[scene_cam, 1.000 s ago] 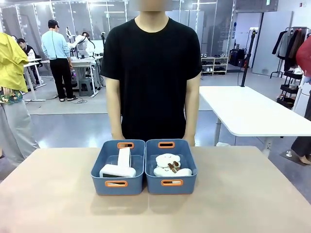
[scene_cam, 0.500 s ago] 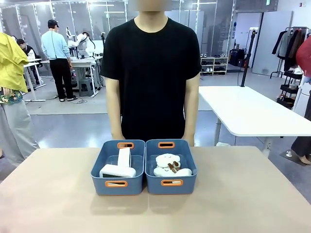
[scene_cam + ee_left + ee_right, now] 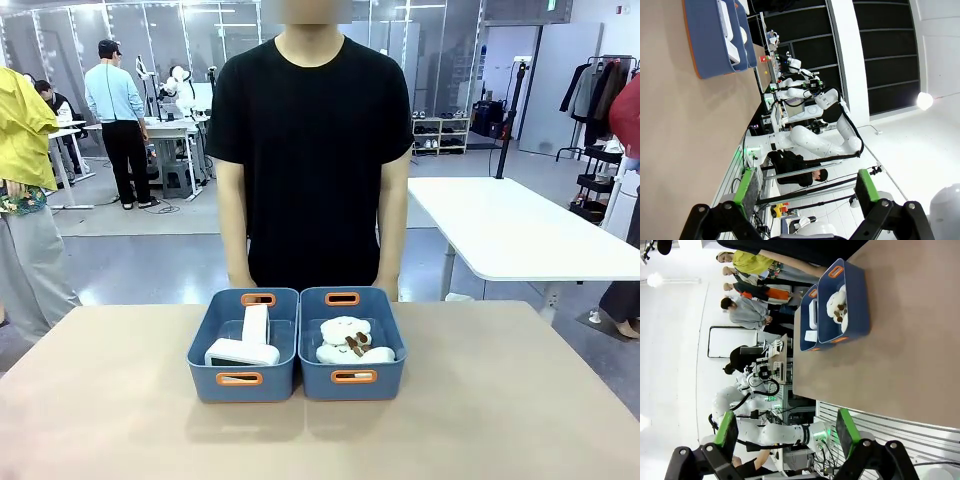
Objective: Sort the digital clocks into the basket.
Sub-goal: Pick up the Digital clock from the table and place it into the empty Plastic storage basket.
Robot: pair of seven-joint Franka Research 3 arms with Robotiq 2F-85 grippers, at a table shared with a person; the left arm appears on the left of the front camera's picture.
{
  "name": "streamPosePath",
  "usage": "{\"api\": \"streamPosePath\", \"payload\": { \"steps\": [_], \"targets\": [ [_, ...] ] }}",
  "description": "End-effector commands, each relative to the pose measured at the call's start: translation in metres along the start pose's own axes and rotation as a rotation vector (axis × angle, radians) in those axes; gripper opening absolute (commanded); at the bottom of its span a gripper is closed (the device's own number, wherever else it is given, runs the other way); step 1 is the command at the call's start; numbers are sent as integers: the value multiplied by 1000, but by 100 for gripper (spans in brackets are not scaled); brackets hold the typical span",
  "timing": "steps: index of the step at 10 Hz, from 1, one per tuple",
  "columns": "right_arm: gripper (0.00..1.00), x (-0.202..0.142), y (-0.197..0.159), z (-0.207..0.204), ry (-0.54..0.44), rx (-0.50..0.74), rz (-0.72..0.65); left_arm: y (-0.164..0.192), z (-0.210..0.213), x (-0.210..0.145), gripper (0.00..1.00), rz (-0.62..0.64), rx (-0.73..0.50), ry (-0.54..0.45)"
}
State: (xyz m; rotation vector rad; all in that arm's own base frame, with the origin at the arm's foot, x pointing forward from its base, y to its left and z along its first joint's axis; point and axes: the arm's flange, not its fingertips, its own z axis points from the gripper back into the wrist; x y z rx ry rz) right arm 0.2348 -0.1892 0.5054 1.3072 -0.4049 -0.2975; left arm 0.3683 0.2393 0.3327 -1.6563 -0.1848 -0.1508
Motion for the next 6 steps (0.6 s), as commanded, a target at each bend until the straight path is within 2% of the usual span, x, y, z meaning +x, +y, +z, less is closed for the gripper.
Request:
{"api": "streamPosePath", "payload": {
  "steps": [1, 6],
  "targets": [
    [100, 2, 1, 0, 4, 5, 2, -2, -1, 4, 100, 6, 5, -14],
    [100, 2, 1, 0, 4, 5, 2, -2, -1, 4, 100, 6, 5, -14]
  ]
}}
